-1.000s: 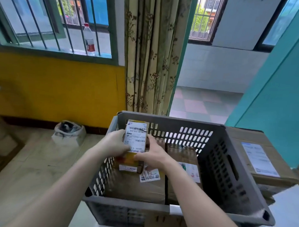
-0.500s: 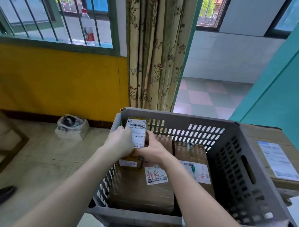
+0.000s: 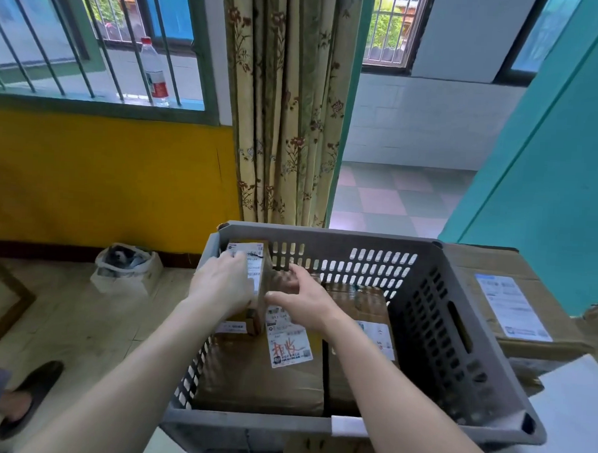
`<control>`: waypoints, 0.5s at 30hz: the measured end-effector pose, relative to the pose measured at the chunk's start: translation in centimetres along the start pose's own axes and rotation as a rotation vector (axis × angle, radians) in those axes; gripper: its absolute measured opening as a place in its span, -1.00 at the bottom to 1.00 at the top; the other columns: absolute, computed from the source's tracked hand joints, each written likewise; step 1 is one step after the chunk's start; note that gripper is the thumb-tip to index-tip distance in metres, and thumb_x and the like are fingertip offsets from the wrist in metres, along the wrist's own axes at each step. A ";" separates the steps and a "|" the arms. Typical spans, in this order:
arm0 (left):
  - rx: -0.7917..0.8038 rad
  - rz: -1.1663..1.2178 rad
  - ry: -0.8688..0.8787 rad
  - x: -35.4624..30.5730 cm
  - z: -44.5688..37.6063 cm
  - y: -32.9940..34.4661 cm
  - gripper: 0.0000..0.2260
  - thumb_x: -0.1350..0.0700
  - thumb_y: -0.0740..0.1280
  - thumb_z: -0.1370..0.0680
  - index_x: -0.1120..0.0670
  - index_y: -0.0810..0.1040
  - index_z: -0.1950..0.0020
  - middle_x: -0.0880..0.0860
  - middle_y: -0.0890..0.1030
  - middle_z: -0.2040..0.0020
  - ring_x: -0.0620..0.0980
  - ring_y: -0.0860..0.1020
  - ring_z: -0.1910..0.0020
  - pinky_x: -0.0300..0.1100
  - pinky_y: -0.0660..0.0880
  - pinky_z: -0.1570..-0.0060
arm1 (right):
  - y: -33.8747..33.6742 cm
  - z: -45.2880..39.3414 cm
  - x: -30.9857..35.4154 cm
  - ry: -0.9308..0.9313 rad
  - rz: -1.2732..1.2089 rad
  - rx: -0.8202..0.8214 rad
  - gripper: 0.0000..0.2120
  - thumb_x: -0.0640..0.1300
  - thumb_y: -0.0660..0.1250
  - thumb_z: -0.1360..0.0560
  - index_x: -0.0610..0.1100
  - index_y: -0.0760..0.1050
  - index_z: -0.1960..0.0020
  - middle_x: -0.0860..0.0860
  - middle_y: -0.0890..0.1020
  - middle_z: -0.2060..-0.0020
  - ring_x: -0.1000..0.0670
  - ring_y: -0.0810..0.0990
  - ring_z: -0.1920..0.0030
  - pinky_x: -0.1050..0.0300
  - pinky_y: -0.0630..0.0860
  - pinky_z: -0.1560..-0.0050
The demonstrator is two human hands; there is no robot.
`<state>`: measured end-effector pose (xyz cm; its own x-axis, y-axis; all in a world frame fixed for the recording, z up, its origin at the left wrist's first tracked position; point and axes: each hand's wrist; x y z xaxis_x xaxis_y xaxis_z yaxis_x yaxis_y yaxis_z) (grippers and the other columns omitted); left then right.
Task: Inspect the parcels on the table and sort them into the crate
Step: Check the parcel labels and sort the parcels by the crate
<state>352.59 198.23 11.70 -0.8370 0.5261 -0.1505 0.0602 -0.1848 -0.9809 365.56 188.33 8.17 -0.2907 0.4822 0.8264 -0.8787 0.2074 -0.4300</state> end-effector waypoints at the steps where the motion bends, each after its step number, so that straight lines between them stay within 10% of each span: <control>1: -0.031 0.038 0.005 -0.4 0.2 -0.1 -0.63 0.03 0.28 -0.65 0.11 0.41 -0.44 0.13 0.53 -0.37 0.15 0.52 -0.32 0.00 0.49 -0.19 | -0.7 0.4 -0.2 -0.010 -0.001 -0.023 -0.15 0.18 0.42 -0.46 0.07 0.08 -0.62 0.00 0.43 -0.46 -0.09 0.45 -0.39 -0.16 0.52 -0.33; 15: -0.152 0.457 0.281 -16.8 4.7 1.2 -0.63 0.01 0.31 -0.65 0.09 0.48 -0.42 0.06 0.60 -0.31 0.05 0.54 -0.28 0.00 0.48 -0.29 | -16.8 10.4 -7.0 -0.156 -0.114 -0.476 -0.58 0.06 0.44 -0.51 0.00 0.51 -0.33 0.11 0.66 -0.07 0.04 0.64 -0.11 -0.12 0.64 -0.14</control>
<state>364.15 185.34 13.67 -0.5314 0.6254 -0.5713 0.4782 -0.3352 -0.8118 378.40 172.59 13.39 -0.2877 0.3088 0.9066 -0.6486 0.6337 -0.4217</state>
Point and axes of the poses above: each hand's wrist, its own z-axis away from the middle knuckle, its own y-axis out of the palm, x = y × z
